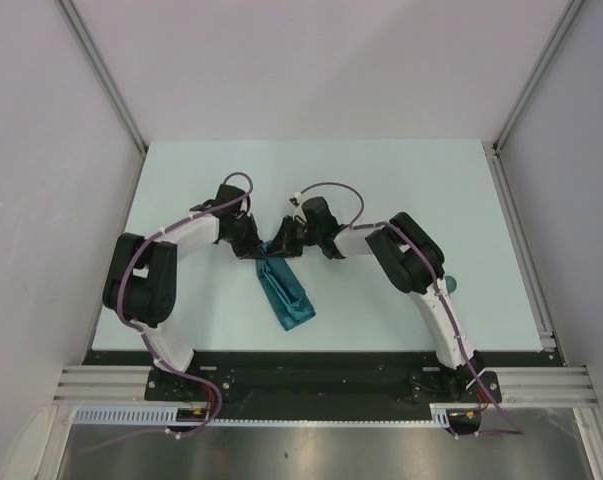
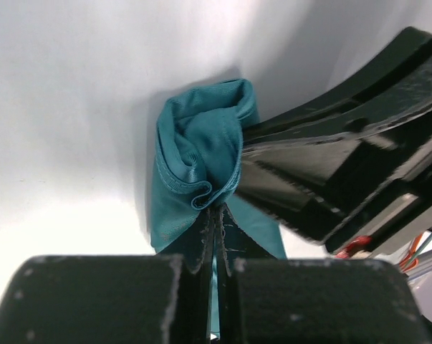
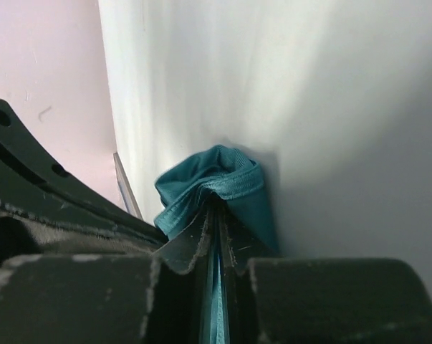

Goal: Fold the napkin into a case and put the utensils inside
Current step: Stuff the top corner of the smaller-rectangle-folded napkin into the folded napkin.

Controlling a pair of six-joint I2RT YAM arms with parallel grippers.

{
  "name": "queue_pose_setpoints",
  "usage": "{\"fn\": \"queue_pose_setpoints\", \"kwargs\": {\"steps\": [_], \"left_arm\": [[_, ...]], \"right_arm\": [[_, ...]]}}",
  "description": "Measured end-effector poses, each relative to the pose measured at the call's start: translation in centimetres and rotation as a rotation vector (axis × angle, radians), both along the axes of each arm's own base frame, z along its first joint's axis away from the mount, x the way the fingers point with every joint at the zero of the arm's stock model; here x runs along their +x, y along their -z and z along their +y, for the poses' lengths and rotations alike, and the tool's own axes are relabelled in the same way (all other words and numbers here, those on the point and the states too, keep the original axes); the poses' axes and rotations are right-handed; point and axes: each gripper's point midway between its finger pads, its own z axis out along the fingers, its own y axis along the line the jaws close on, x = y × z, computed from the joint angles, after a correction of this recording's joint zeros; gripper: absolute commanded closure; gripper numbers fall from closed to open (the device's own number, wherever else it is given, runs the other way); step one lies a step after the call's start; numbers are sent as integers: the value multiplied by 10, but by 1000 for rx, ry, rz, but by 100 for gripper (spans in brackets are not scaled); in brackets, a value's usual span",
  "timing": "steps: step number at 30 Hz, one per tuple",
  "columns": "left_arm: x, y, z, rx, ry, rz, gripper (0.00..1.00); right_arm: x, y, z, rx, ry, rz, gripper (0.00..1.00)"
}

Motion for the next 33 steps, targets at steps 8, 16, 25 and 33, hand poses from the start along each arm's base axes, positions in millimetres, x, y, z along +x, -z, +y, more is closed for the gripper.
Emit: {"fn": "queue_pose_setpoints", "kwargs": {"steps": [8,16,25,33], "left_arm": [[1,1,4,1,-28,13,100],[2,1,3,-3,-34,12,100],[3,1,4,1,-36,10,100],[4,1,4,-1,-37,5,100]], "right_arm": [[-6,1,14,-2,-16,-5,92],[-11,-7,-1,-43,-11,19,87],[-21,-20,-28,-61,1,28,87],[-48,-1,-26,-81,-28,62,89]]}}
